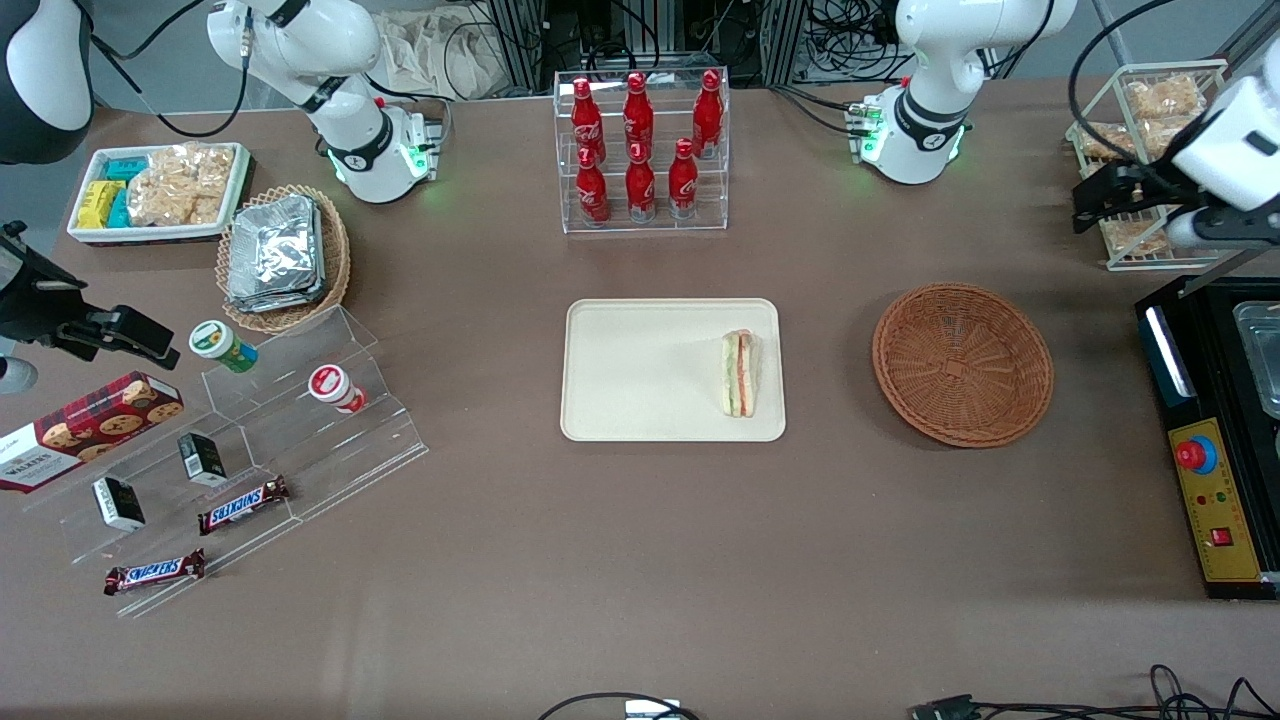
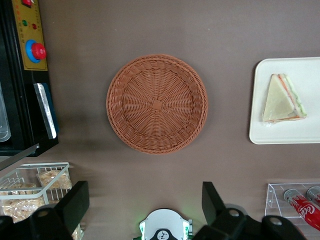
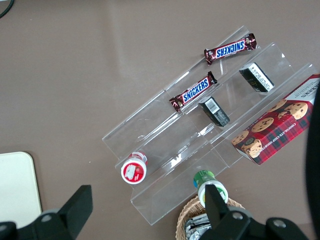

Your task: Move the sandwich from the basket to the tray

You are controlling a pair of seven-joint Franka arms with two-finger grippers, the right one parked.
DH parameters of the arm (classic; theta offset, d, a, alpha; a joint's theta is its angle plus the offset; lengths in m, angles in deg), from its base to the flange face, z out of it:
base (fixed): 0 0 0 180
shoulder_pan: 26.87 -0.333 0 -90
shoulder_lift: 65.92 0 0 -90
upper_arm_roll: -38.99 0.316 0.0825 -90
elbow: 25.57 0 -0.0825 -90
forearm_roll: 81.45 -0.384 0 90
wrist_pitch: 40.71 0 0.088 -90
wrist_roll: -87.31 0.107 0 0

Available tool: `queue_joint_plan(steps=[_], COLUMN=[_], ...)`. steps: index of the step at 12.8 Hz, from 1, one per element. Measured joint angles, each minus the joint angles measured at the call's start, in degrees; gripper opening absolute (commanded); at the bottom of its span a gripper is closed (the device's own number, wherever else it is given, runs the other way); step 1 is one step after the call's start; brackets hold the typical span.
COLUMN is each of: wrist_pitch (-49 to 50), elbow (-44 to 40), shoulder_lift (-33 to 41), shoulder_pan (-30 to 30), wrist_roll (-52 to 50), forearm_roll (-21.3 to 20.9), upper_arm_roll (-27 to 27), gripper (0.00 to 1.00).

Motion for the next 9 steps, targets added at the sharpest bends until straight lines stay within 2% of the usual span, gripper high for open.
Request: queue_joint_plan(steps=[2,6,9], wrist_pitch=[0.0,-0.01,0.0], elbow=[-0.27,-2.39,-3.88], shoulder_lift=[-0.35,-3.06,-4.33], shoulder_pan=[0.05,-3.05,-2.94], wrist_roll=[-0.03,-1.76,-2.78], forearm_roll=[0.0,-0.2,-0.41], upper_arm_roll=[-0.11,-5.21,-6.01], gripper=[1.0,1.0,1.0])
